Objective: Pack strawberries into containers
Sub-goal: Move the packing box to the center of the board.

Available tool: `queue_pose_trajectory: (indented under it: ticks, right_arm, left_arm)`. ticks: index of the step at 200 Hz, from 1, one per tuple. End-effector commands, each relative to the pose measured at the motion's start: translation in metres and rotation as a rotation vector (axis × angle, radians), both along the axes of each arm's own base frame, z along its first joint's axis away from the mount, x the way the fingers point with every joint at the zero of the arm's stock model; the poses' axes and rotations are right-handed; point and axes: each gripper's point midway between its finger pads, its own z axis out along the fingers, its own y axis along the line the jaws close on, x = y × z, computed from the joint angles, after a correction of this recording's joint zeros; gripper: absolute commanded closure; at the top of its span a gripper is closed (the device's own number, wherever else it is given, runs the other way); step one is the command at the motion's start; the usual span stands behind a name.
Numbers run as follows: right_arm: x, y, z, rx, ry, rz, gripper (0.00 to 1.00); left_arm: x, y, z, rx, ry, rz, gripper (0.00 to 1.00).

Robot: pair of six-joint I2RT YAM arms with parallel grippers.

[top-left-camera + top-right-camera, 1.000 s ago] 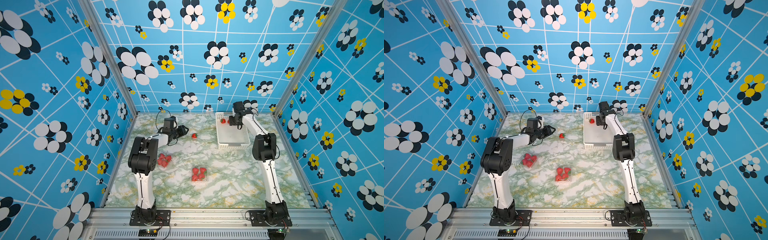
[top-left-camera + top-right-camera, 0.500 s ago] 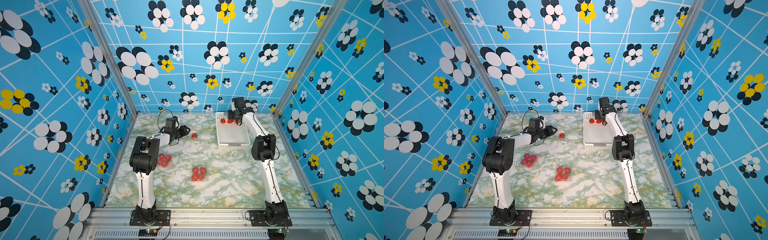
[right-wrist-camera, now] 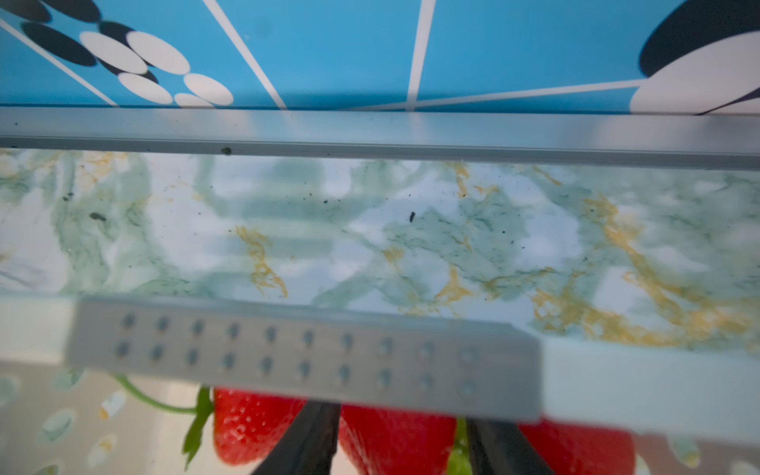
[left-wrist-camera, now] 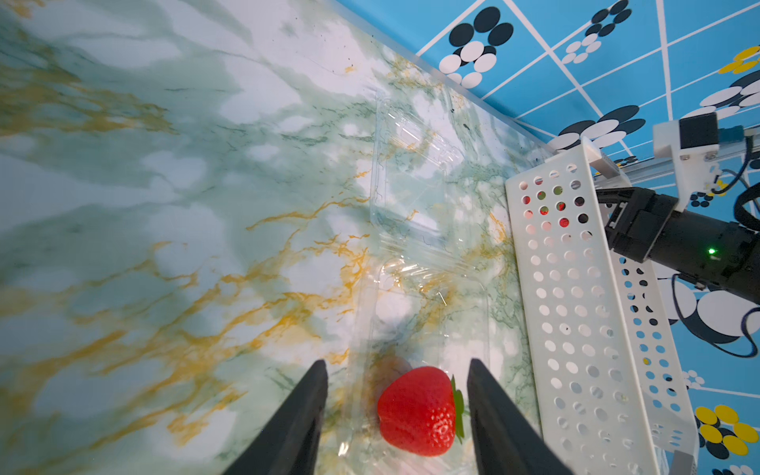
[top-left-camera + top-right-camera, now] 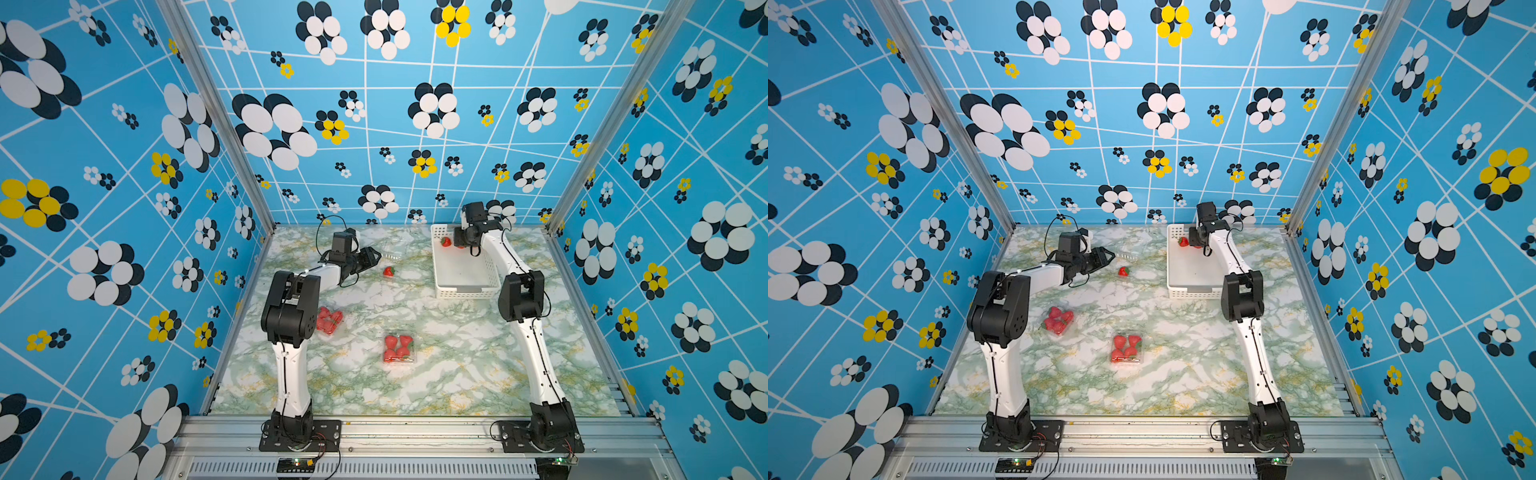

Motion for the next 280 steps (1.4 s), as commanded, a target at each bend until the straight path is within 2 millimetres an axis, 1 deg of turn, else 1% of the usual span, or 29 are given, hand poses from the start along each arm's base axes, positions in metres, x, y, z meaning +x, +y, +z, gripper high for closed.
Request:
queue_pose_trajectory:
  ticks: [1,41,53,86,114,137,153,164,187,194,196,198,218,235,257,280]
  right_arm:
    - [-0.007,-0.004,-0.009,0.027,0.05,-0.019,0.54]
    - [-0.017,0.004,-0.01,0.075,0.098,-0.006,0.52]
    - [-0.02,0.003,-0.012,0.072,0.11,-0.016,0.52]
    - [-0.031,0.002,-0.013,0.079,0.16,-0.023,0.54]
    - [-0.037,0.004,-0.016,0.087,0.182,-0.026,0.58]
    - [-0.04,0.005,-0.015,0.087,0.189,-0.023,0.6]
    - [-0.043,0.006,-0.014,0.091,0.195,-0.019,0.6]
    - [-0.045,0.007,-0.013,0.093,0.199,-0.017,0.61]
    - [-0.05,0.009,-0.015,0.092,0.213,-0.011,0.62]
    - [-0.05,0.01,-0.015,0.093,0.213,-0.009,0.62]
    - [-0.051,0.01,-0.015,0.092,0.214,-0.009,0.62]
    - [-0.051,0.01,-0.015,0.092,0.214,-0.009,0.62]
    - [-0.053,0.01,-0.017,0.089,0.219,-0.01,0.63]
    - [-0.053,0.01,-0.018,0.084,0.221,-0.015,0.66]
    - [-0.053,0.01,-0.016,0.085,0.221,-0.015,0.74]
    - [-0.061,0.011,-0.013,0.09,0.248,-0.009,0.8]
  left_arm:
    - [0.004,-0.005,-0.007,0.02,0.008,-0.024,0.44]
    - [0.005,-0.007,-0.01,0.014,0.013,-0.03,0.44]
    - [0.005,-0.008,-0.011,0.01,0.015,-0.034,0.44]
    - [0.006,-0.014,-0.016,-0.005,0.034,-0.057,0.43]
    - [0.001,-0.022,-0.022,0.018,0.053,-0.07,0.44]
    - [-0.004,-0.02,-0.032,0.031,0.094,-0.062,0.46]
    - [-0.007,-0.016,-0.039,0.055,0.119,-0.048,0.49]
    - [-0.008,-0.014,-0.042,0.062,0.128,-0.043,0.49]
    - [-0.009,-0.015,-0.047,0.062,0.139,-0.047,0.55]
    - [-0.009,-0.016,-0.047,0.058,0.142,-0.05,0.56]
    - [-0.01,-0.017,-0.047,0.058,0.141,-0.052,0.59]
    - [-0.01,-0.017,-0.047,0.059,0.141,-0.052,0.61]
    - [-0.013,-0.017,-0.049,0.066,0.152,-0.05,0.68]
    - [-0.015,-0.017,-0.051,0.066,0.159,-0.051,0.71]
    - [-0.018,-0.017,-0.052,0.064,0.164,-0.052,0.75]
    - [-0.021,-0.017,-0.053,0.063,0.17,-0.051,0.78]
